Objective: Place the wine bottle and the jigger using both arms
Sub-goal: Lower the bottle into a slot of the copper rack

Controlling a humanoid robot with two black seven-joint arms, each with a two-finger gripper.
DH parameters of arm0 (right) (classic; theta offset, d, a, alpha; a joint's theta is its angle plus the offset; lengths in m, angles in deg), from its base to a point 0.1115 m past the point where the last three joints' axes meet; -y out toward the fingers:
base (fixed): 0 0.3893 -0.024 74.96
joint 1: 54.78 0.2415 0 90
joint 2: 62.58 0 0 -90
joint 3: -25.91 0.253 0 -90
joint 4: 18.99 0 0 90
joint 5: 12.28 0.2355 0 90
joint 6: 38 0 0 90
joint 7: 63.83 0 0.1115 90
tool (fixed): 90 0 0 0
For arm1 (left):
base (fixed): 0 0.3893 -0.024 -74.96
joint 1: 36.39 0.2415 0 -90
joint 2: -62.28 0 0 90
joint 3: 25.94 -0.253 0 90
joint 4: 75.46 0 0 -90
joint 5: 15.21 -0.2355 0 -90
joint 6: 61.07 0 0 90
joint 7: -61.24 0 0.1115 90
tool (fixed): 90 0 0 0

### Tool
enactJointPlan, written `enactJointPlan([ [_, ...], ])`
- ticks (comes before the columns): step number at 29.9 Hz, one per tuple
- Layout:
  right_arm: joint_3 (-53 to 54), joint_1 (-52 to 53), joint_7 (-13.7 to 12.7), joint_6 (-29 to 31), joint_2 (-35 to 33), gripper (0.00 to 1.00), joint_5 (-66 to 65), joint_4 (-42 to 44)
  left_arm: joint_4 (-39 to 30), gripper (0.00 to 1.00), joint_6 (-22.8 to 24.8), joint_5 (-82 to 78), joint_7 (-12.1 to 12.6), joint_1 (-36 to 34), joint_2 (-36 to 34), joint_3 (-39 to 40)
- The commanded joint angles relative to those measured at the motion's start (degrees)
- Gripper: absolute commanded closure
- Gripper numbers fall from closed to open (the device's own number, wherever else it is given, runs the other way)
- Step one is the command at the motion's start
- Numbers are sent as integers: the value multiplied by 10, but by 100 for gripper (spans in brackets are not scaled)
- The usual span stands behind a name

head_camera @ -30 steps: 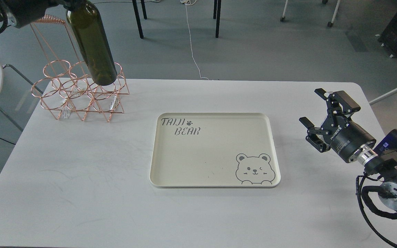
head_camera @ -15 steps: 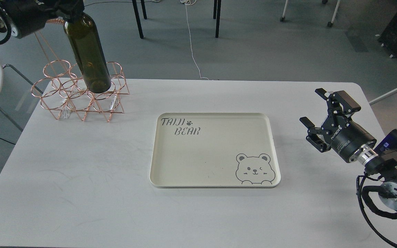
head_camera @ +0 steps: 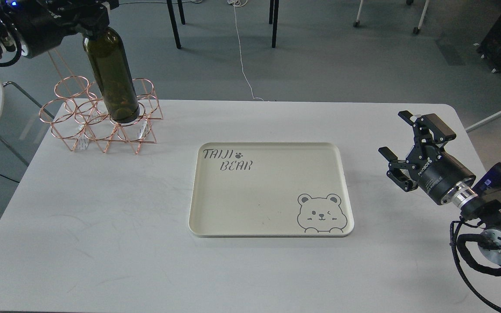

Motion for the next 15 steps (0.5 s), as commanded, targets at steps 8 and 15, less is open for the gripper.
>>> enactJointPlan([
  [8, 0, 0, 0, -1, 0, 1, 0, 0, 11, 90, 0, 1, 0, 13, 1, 0],
  [15, 0, -5, 0, -6, 0, 1, 0, 0, 11, 90, -1, 1, 0, 31, 2, 0],
])
